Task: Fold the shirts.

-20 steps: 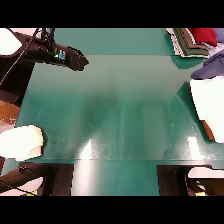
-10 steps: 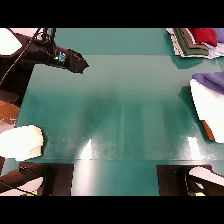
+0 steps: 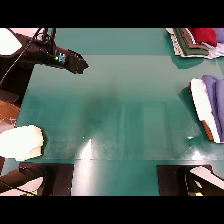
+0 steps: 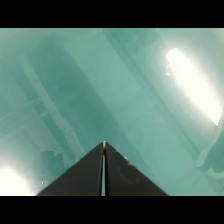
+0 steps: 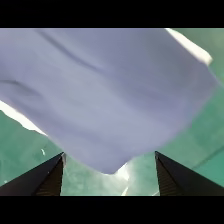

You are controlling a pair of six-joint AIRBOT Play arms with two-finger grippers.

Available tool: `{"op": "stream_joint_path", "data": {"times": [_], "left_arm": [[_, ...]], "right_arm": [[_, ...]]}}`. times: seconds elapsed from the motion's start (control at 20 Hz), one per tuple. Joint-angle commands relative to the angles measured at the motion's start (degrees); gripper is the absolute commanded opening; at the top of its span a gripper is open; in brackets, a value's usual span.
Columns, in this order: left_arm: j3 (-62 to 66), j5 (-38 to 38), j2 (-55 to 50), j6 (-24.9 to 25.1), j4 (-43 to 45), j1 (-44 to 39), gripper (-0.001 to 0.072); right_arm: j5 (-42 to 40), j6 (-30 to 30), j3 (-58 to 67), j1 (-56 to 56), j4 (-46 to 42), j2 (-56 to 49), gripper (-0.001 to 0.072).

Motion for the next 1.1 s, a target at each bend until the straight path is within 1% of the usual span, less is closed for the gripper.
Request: {"op": "stream_joint_path", "data": {"times": [0.0, 0.1, 0.2, 0.3, 0.35, 0.4, 0.45, 0.5, 0.55, 0.6, 0.65, 0.85, 1.05], "left_arm": [[0.0, 0.0, 0.0, 0.0, 0.0, 0.0, 0.0031], [0.0, 0.2, 0.0, 0.0, 0.0, 0.0, 0.0031], [0.0, 0.0, 0.0, 0.0, 0.0, 0.0, 0.0031], [0.0, -2.0, 0.0, -0.1, -0.1, 0.0, 0.0031], [0.0, -2.1, 0.0, -0.1, -0.1, 0.0, 0.0031], [0.0, -1.4, 0.0, -0.1, -0.1, 0.0, 0.0031], [0.0, -0.5, 0.0, -0.1, -0.1, 0.0, 0.0031], [0.0, 0.4, 0.0, -0.1, -0.1, 0.0, 0.0031], [0.0, 1.4, 0.0, -0.1, -0.1, 0.0, 0.0031], [0.0, 2.3, 0.0, -0.1, -0.1, 0.0, 0.0031], [0.0, 3.1, 0.0, -0.1, -0.1, 0.0, 0.0031], [0.0, 6.2, 0.0, -0.1, -0.1, 0.0, 0.0031], [0.0, 8.0, 0.0, -0.1, -0.1, 0.0, 0.0031]], "right_arm": [[1.2, 3.4, 2.7, -0.1, 2.7, 0.4, 0.0623], [2.0, 3.6, 6.6, 3.3, 10.8, 0.4, 0.062], [3.4, 3.6, 9.7, 9.7, 18.8, 0.4, 0.062], [3.5, 3.6, 11.8, 18.5, 23.1, 0.4, 0.062], [3.4, 3.6, 12.6, 23.3, 23.7, 0.4, 0.062], [2.8, 3.6, 13.3, 28.4, 23.6, 0.4, 0.0598], [2.3, 3.6, 13.7, 33.2, 23.6, 0.4, 0.0523], [1.5, 3.6, 14.0, 38.2, 23.6, 0.4, 0.0464], [0.5, 3.6, 14.0, 42.6, 23.6, 0.4, 0.0309], [-0.3, 3.5, 14.0, 47.1, 23.5, 0.4, 0.0101], [-1.4, 3.3, 14.0, 51.1, 23.5, 0.4, 0.0018], [-6.3, 2.4, 14.0, 61.4, 23.4, 0.4, 0.0018], [-6.5, 2.5, 14.0, 63.8, 23.5, 0.4, 0.0018]]}}
